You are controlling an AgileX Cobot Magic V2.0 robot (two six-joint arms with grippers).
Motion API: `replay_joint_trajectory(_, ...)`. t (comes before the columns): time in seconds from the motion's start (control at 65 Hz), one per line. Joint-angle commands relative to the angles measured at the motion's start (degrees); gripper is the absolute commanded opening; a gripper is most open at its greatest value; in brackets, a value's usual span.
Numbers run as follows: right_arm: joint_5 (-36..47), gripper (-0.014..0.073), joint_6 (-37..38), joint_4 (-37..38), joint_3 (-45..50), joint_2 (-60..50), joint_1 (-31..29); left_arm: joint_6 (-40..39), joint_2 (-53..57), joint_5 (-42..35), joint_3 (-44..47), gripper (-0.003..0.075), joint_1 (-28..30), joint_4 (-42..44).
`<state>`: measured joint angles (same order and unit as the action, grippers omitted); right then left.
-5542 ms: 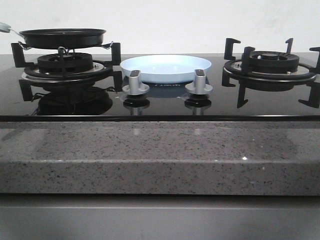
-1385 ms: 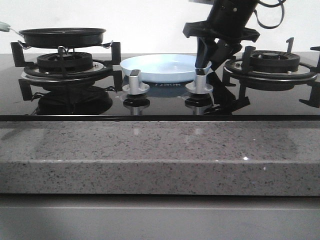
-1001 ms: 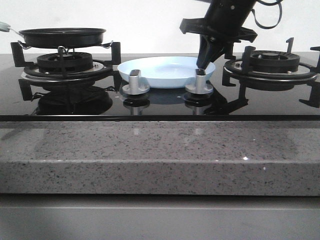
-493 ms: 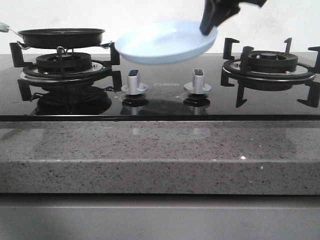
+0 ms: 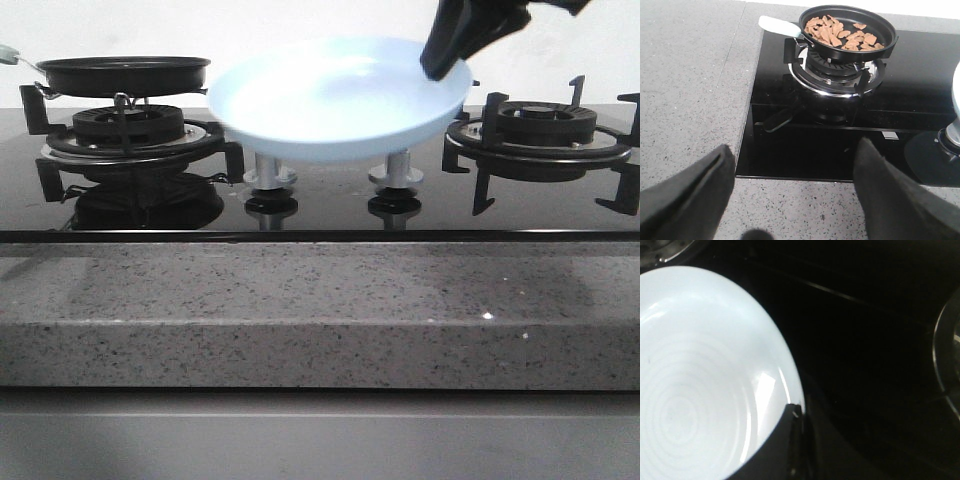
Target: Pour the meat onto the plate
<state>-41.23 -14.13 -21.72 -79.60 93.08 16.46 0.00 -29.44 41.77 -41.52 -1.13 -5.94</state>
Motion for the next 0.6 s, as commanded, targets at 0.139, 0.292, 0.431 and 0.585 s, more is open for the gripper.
replay_joint_trajectory(0.139,5.0,-0.0114,-0.7,-2.0,4.3,-3.4,0.8,0.0,-0.6,-4.3,-1.4,0.0489,0.0,-0.7)
replay_joint_trajectory(0.292,4.7,-0.0114,-0.7,-2.0,4.6,-3.3,0.8,0.0,-0.7,-4.3,-1.4,0.0489,0.0,-0.8)
replay_joint_trajectory(0.431,4.3,-0.0114,-0.7,-2.1,4.6,-3.3,0.8,0.0,-2.5,-4.3,-1.6,0.0498,0.0,-0.8)
replay_joint_trajectory(0.585,4.3,-0.0114,-0.7,-2.1,4.6,-3.3,0.8,0.0,-6.4,-3.8,-3.4,0.0596,0.0,-0.8)
